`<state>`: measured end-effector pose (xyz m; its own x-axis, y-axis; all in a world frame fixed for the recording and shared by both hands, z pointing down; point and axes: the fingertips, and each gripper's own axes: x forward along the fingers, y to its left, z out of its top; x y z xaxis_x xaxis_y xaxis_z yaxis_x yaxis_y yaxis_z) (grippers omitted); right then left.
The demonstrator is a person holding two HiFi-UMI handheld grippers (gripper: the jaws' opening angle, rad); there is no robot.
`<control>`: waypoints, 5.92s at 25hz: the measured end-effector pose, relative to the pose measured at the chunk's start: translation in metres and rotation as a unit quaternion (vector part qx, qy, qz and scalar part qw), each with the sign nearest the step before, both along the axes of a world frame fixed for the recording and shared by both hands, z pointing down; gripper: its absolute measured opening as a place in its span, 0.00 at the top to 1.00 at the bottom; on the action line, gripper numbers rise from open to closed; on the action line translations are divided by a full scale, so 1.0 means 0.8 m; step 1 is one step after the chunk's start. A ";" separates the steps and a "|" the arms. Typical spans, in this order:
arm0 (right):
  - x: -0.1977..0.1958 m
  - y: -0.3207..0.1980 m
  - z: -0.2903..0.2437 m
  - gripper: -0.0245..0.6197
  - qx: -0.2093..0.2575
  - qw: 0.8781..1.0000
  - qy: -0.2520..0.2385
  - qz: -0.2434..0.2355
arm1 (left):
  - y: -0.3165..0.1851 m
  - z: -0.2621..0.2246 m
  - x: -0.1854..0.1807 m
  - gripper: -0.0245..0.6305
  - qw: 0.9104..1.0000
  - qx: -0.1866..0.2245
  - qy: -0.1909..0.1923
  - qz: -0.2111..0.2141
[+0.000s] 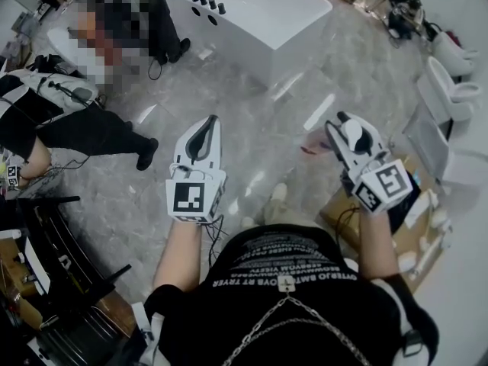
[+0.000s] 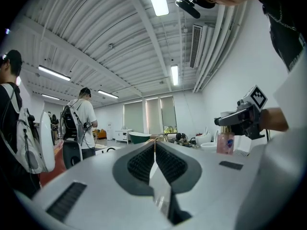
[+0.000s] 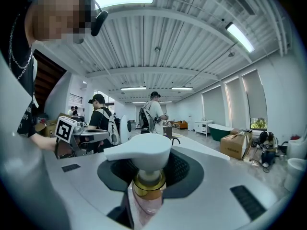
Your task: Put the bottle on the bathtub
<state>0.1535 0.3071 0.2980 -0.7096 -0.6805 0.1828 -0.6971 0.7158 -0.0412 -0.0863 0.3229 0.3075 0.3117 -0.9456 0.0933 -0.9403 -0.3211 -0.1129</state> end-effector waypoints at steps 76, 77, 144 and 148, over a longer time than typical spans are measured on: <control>-0.044 -0.336 -0.011 0.76 -0.001 1.000 -0.001 -0.012 | -0.343 -0.006 -0.023 0.95 1.000 -0.014 0.004 0.016; -0.046 -0.339 -0.011 0.76 -0.001 1.000 -0.001 -0.010 | -0.347 -0.006 -0.024 0.95 1.000 -0.013 0.005 0.018; -0.088 -0.580 -0.006 0.76 -0.016 1.000 0.017 -0.018 | -0.571 0.021 -0.042 0.95 0.998 -0.045 0.026 0.032; -0.081 -0.590 -0.001 0.76 -0.016 0.999 0.017 -0.024 | -0.581 0.031 -0.034 0.95 0.998 -0.048 0.025 0.028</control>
